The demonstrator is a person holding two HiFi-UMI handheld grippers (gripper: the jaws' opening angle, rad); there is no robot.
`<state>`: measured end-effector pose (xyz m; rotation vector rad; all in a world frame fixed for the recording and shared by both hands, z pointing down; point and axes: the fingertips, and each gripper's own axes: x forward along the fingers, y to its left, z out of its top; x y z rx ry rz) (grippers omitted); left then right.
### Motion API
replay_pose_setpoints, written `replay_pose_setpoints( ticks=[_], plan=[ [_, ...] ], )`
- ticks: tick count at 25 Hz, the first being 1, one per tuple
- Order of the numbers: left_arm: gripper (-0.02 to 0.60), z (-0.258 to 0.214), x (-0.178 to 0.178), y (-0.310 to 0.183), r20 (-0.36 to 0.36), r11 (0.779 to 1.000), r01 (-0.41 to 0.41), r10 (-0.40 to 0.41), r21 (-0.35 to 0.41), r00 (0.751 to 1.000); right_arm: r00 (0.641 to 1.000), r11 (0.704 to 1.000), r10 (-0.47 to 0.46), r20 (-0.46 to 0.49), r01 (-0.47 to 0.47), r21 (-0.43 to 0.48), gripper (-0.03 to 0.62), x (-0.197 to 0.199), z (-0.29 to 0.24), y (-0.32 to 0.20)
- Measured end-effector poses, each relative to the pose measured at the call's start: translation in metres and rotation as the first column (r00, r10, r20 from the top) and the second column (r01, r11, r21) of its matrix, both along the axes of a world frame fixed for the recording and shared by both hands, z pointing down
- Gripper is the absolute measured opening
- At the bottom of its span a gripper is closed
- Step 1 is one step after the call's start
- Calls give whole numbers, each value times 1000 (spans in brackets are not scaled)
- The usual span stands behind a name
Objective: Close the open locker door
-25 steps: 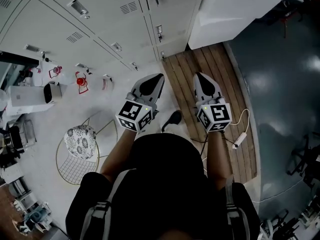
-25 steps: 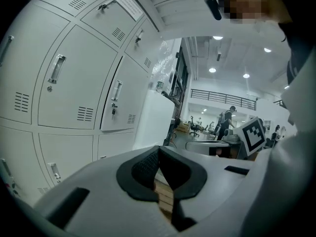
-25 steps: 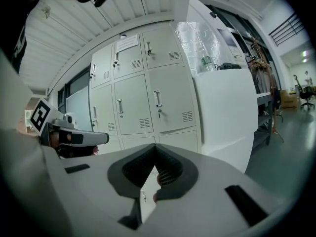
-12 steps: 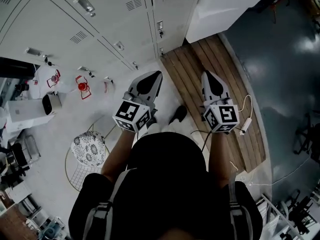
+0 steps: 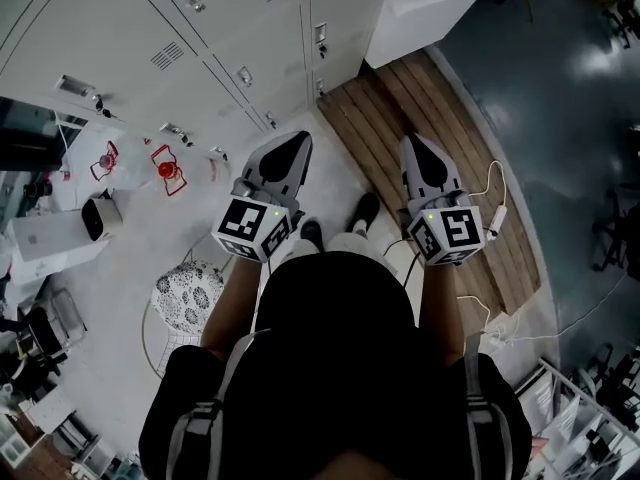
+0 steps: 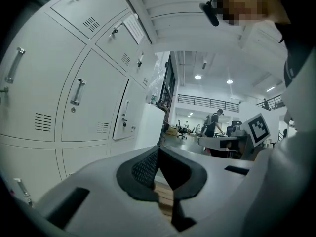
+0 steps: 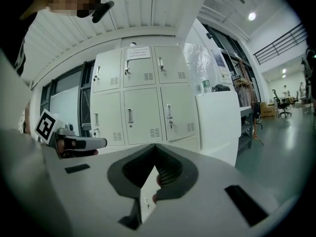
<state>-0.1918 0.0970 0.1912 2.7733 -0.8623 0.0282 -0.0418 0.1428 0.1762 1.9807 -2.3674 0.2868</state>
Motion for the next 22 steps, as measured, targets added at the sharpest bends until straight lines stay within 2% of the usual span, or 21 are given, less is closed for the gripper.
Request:
replay_pose_setpoints(
  ticks=[10, 22],
  plan=[
    [18, -1, -30, 27, -21, 1000, -24, 24, 3, 999, 999, 1000, 30, -19, -30, 8, 6, -35, 1, 41],
    [18, 0, -40, 32, -21, 999, -38, 38, 5, 999, 999, 999, 38, -22, -38, 7, 5, -48, 4, 46]
  ],
)
